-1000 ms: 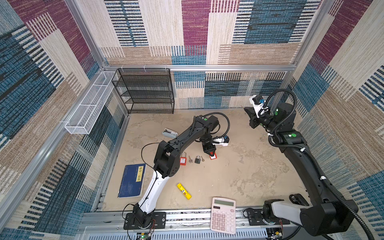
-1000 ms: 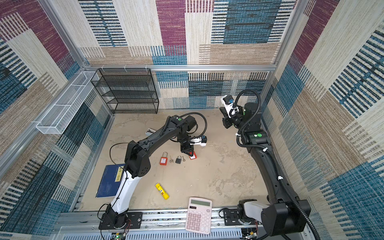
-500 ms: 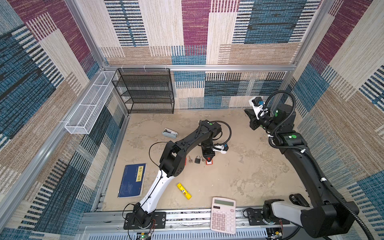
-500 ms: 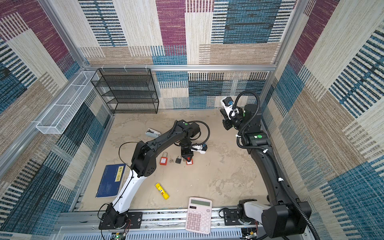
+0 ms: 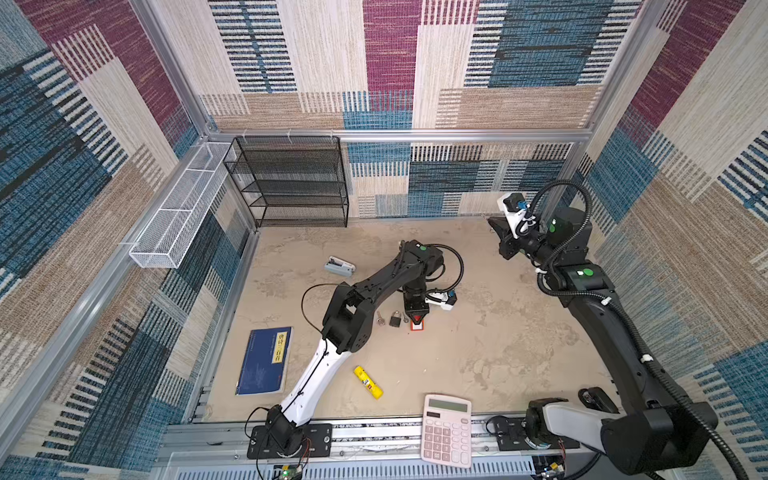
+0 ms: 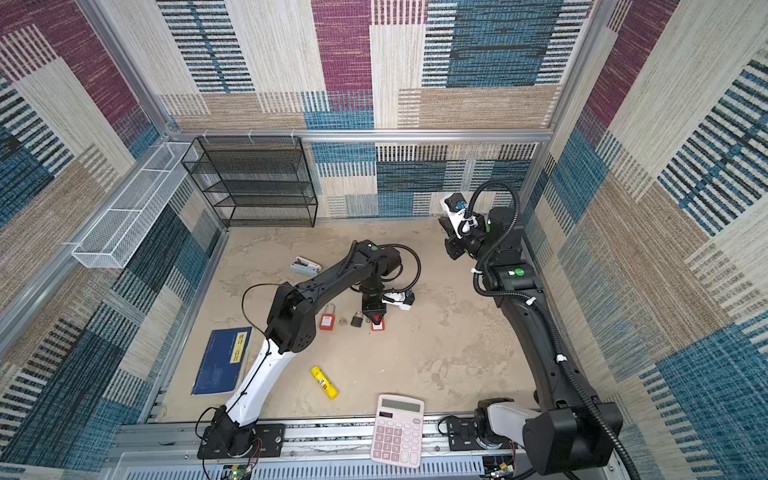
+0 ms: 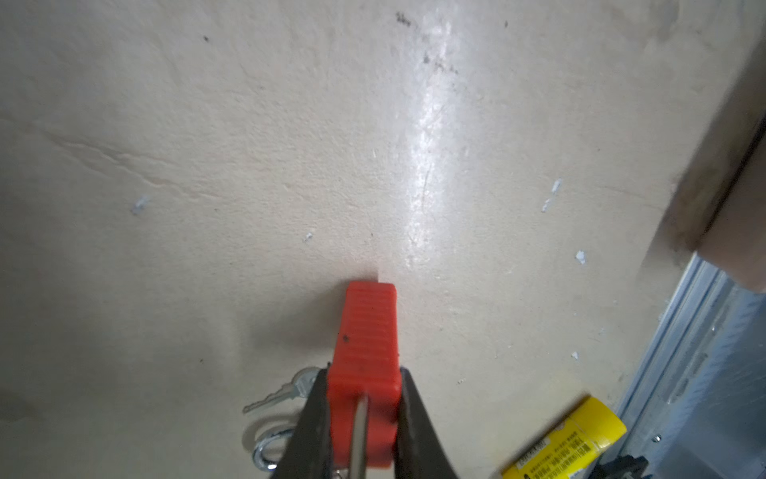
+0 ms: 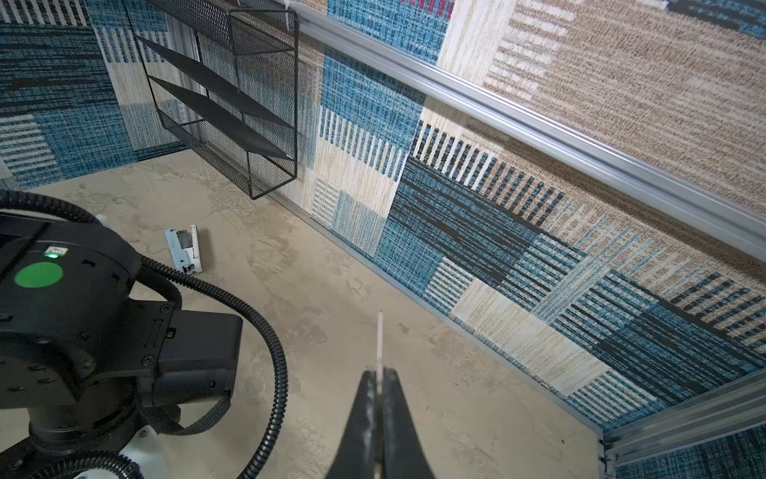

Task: Lock with the key

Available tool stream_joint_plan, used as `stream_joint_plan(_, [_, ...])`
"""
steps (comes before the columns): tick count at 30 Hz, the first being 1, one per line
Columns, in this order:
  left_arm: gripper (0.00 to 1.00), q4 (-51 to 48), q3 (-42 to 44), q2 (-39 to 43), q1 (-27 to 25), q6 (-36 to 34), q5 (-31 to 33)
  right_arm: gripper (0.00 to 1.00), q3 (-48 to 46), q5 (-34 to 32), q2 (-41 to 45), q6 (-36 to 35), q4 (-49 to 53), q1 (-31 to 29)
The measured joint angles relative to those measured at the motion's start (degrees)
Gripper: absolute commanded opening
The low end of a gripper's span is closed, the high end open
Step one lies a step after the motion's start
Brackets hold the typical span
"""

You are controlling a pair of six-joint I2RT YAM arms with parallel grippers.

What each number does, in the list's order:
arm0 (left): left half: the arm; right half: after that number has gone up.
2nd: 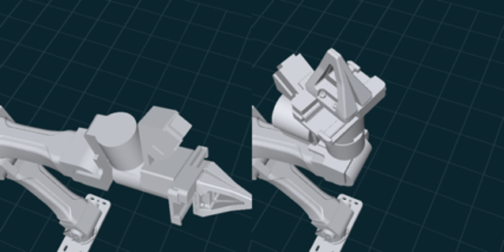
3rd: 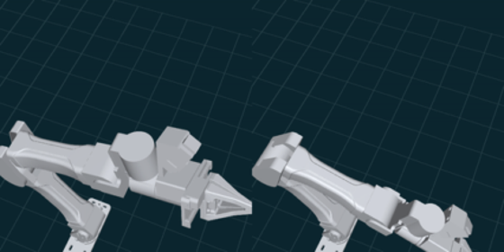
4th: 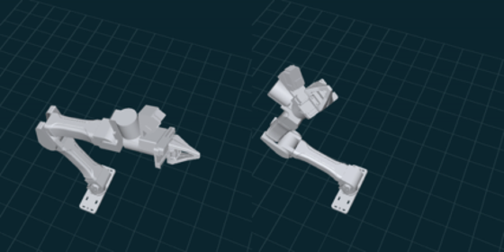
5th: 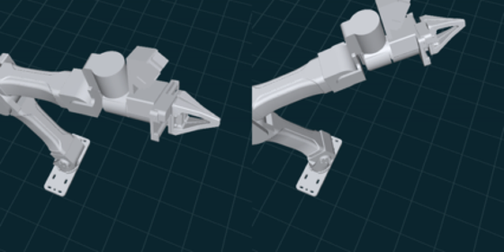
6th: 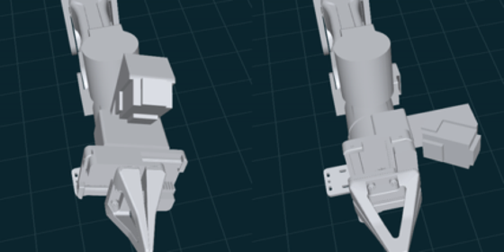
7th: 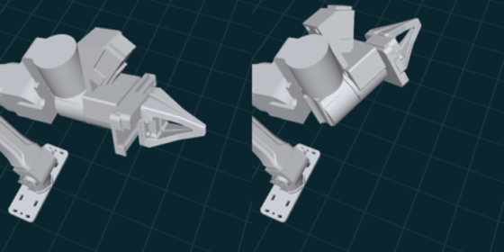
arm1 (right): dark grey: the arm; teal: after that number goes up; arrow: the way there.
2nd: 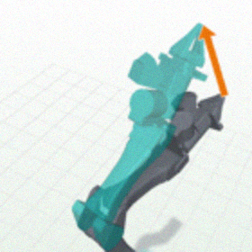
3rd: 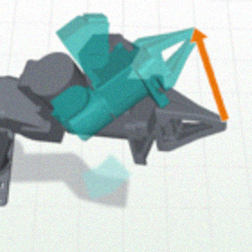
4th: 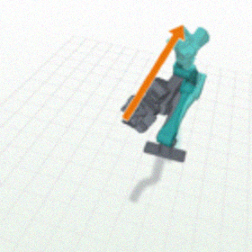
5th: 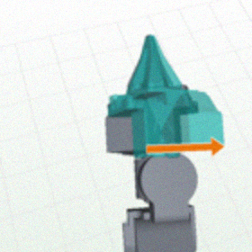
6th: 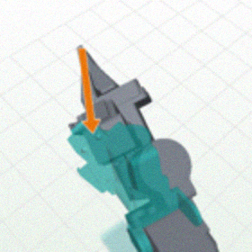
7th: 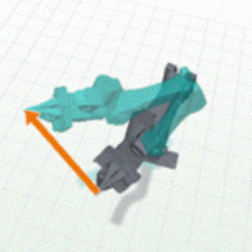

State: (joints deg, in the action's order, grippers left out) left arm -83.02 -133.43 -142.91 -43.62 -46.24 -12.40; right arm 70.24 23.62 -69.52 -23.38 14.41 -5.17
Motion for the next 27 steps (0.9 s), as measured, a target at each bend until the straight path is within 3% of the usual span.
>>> stream_joint_plan(13, [0.56,1.4,-4.0,-1.5,0.0,0.0,3.2,0.00,0.0,0.3,0.0,0.0,0.0,0.0])
stream_joint_plan(19, [0.66,1.4,-5.2,-1.5,0.0,0.1,3.4,0.00,0.0,0.4,0.0,0.0,0.0,0.0])
stream_joint_plan(21, [0.75,1.6,-5.7,-1.5,0.0,0.1,3.7,0.00,0.0,0.4,0.0,0.0,0.0,0.0])
stream_joint_plan(27, [0.76,2.4,-7.1,-1.3,0.0,0.4,4.7,0.00,0.0,0.4,0.0,0.0,0.0,0.0])
